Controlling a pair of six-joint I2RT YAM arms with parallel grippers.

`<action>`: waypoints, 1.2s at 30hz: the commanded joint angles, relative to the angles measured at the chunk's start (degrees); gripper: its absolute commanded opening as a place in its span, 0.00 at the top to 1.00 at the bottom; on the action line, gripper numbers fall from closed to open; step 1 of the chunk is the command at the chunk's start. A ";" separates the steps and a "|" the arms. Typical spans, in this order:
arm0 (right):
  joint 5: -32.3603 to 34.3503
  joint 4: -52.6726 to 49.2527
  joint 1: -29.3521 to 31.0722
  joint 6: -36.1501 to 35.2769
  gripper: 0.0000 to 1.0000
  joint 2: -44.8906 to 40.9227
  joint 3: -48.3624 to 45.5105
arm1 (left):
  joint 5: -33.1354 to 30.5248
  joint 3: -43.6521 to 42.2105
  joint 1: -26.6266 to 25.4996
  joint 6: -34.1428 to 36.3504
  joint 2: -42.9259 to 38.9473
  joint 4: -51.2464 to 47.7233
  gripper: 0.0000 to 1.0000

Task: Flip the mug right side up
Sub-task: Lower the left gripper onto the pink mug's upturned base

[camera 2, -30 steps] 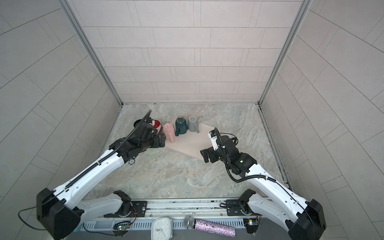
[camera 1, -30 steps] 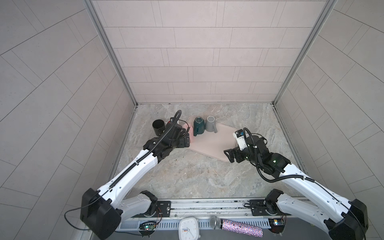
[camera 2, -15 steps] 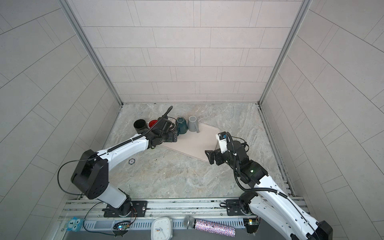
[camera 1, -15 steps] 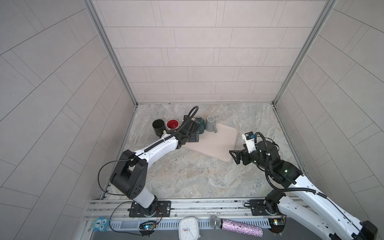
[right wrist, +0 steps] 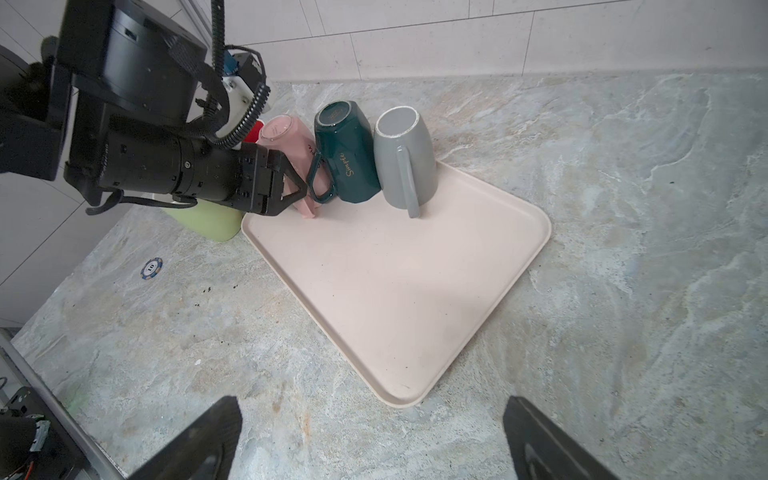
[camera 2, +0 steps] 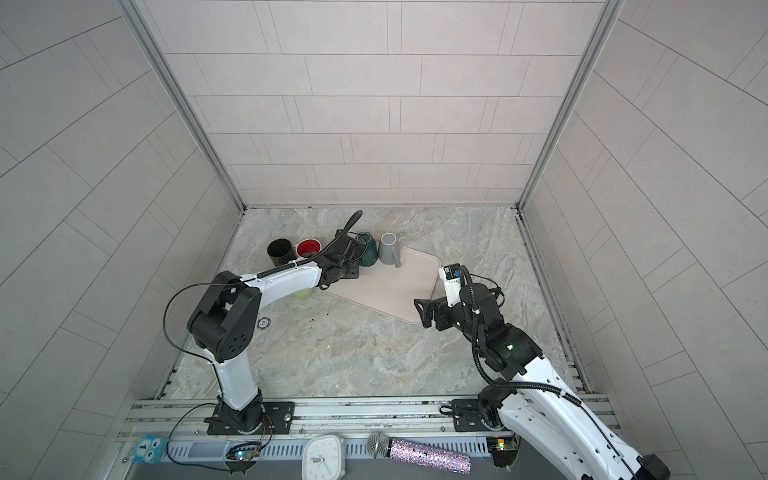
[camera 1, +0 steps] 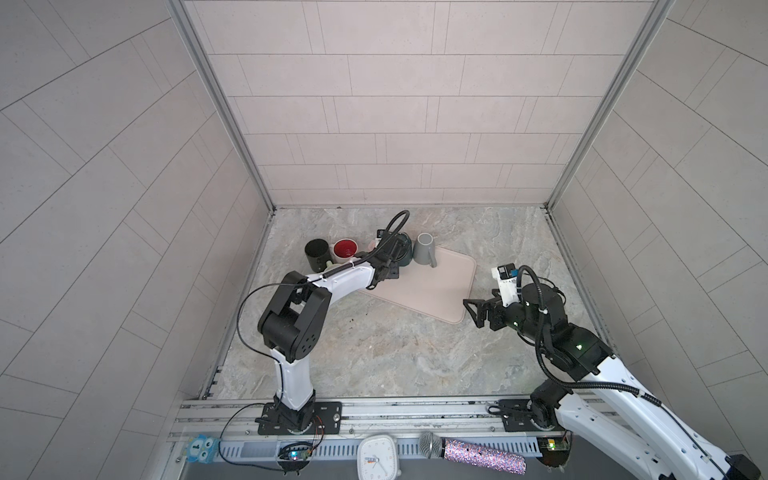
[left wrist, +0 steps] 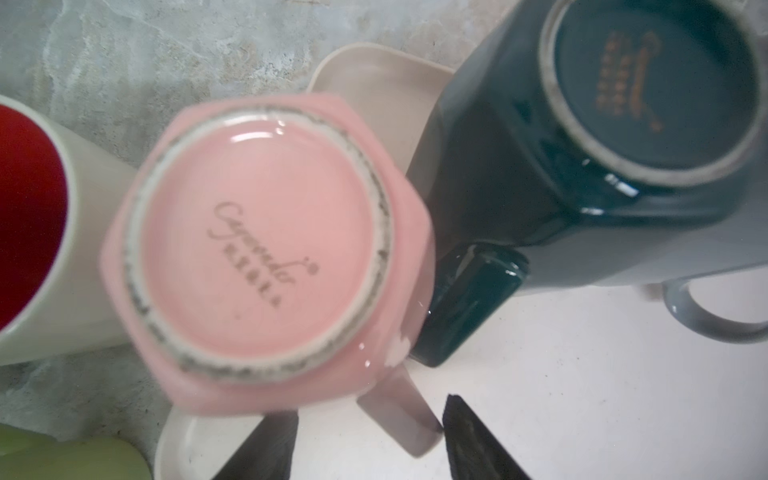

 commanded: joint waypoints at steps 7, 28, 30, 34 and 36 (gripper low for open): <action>-1.05 -0.38 -0.30 5.32 0.00 -1.15 -3.82 | -0.37 3.08 1.25 -1.22 2.70 0.96 0.42; -3.30 0.63 -0.25 6.25 0.00 -1.17 -5.75 | -0.22 5.94 4.03 -0.31 2.74 -5.90 0.55; -3.75 1.11 -0.25 6.56 0.00 -0.89 -5.95 | -0.08 6.35 4.19 0.05 2.94 -6.56 0.58; -4.60 1.65 -0.25 6.98 0.00 -0.62 -6.31 | -0.16 8.34 4.30 0.72 4.16 -9.11 0.59; -4.76 1.65 -0.25 6.96 0.00 -0.78 -6.43 | 0.25 9.53 4.55 1.15 4.93 -10.33 0.62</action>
